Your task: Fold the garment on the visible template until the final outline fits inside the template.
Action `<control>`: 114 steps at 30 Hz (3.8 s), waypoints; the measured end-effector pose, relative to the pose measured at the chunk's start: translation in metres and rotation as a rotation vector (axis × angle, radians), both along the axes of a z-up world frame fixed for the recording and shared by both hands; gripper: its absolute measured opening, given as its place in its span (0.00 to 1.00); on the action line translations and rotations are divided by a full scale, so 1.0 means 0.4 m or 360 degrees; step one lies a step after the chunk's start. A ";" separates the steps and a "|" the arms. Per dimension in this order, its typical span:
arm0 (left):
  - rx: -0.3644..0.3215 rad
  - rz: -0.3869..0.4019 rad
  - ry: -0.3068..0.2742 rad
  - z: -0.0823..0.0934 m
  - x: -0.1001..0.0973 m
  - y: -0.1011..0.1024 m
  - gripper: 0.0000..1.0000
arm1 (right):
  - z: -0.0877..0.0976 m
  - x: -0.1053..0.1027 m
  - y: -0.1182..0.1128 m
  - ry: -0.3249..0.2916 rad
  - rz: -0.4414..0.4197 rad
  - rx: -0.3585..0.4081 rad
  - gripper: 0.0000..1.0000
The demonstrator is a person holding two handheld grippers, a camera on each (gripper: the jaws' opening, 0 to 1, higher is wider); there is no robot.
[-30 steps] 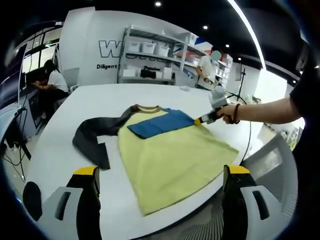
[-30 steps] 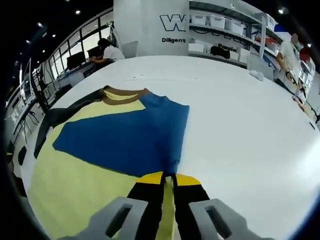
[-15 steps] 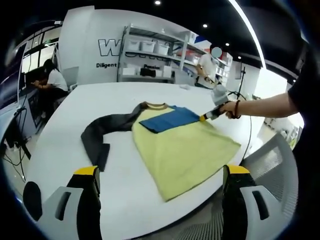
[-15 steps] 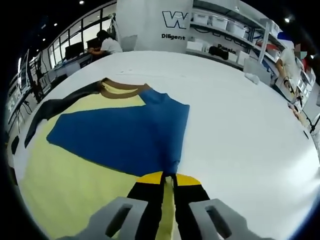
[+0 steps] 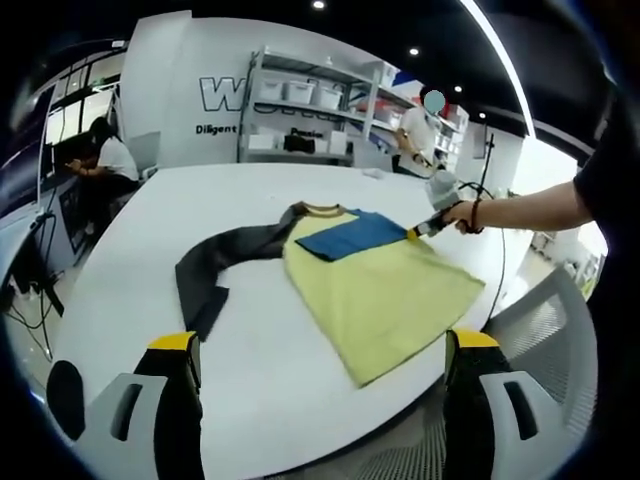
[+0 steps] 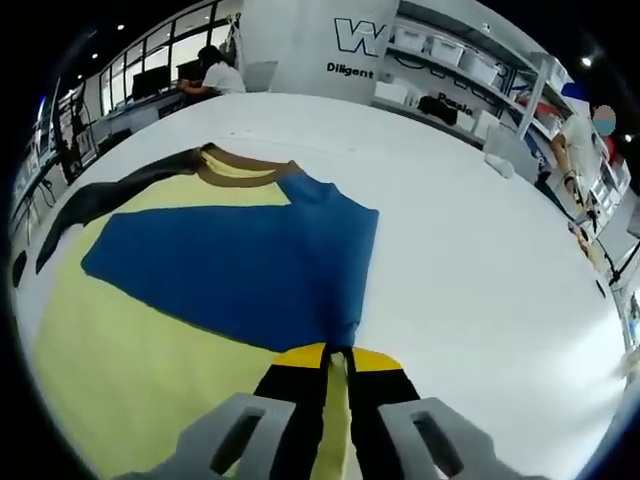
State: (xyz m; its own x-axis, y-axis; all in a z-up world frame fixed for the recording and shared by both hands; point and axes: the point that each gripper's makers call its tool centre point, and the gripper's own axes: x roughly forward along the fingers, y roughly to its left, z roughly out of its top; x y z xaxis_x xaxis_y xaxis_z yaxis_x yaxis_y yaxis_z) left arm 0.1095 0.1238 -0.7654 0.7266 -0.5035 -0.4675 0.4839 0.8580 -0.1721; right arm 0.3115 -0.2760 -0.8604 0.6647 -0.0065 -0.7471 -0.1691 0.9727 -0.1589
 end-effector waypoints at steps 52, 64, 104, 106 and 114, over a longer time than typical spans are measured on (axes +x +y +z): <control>0.0029 -0.0049 0.0000 -0.005 -0.002 -0.008 0.98 | 0.242 -0.162 0.225 -0.0384 0.0315 0.0627 0.99; 0.0040 -0.0054 -0.0007 -0.006 -0.003 -0.007 0.98 | 0.283 -0.253 0.255 -0.0391 0.0379 0.0705 0.99; 0.0242 0.0180 -0.0018 -0.070 0.215 0.200 0.74 | 0.352 -0.445 0.364 -0.0407 0.0664 0.0828 0.99; 0.0278 0.0193 -0.0009 -0.082 0.228 0.210 0.66 | 0.355 -0.445 0.363 -0.0411 0.0661 0.0829 0.99; 0.0369 0.0246 0.0053 -0.141 0.267 0.235 0.51 | 0.335 -0.449 0.340 -0.0388 0.0614 0.0820 0.99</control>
